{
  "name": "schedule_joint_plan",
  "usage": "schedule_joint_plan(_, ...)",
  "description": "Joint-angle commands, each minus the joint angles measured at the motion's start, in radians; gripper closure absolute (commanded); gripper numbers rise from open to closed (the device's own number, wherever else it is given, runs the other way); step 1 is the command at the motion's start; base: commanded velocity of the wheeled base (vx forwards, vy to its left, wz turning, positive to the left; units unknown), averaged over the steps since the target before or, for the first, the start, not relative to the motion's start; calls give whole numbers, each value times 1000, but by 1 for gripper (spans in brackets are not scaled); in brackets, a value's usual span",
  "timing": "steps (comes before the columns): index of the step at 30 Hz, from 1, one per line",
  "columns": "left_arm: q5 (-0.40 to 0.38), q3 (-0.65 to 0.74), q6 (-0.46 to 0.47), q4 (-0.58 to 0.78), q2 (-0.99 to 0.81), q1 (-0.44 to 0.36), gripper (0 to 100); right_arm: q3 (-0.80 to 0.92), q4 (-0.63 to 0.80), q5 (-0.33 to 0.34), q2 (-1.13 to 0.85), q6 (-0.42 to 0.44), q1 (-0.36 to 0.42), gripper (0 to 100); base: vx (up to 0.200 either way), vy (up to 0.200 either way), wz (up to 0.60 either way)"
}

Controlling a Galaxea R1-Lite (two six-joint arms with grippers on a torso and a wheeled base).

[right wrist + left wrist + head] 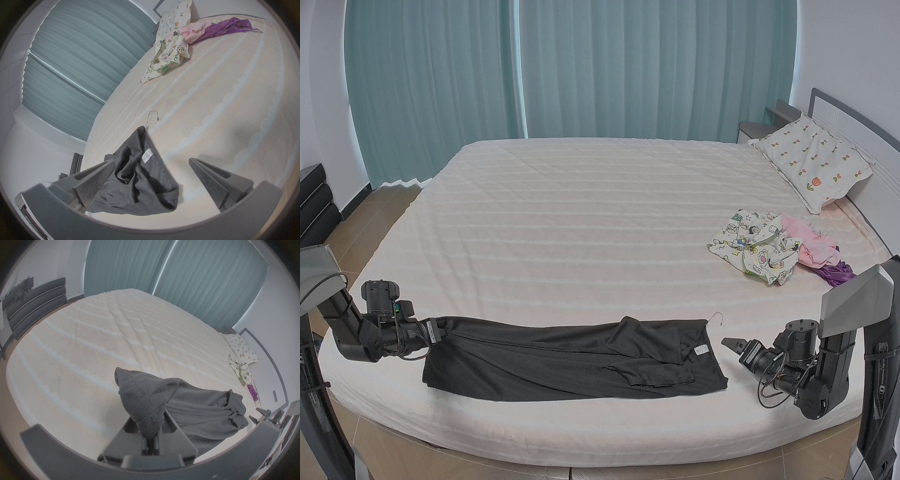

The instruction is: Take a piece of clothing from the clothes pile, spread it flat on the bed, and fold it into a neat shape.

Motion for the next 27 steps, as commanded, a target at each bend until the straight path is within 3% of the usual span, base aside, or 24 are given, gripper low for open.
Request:
schedule_joint_plan(1,1,4,-5,27,-70,16,100,-2,-10,0,1,0,-1,0,0,0,0)
schedule_joint_plan(4,6,10,-10,36,-92,-22,100,0,-10,0,1,0,-1,0,0,0,0)
schedule_joint_plan(8,101,10,-57,67,-106,-122,100,0,-10,0,0,0,-1,0,0,0,0)
schedule_joint_plan(15,172,8,-130,72,-125,-269,100,3,-10,0,-2,0,-1,0,0,0,0)
schedule_joint_plan(17,222,1,-140,72,-124,-327,100,3,-10,0,-2,0,-2,0,0,0,0)
schedule_joint_plan(22,257,-29,-182,85,-115,-393,100,1,-10,0,1,0,-2,0,0,0,0)
schedule_joint_plan(27,284,-91,-281,147,-113,-465,100,3,-10,0,1,0,-2,0,0,0,0)
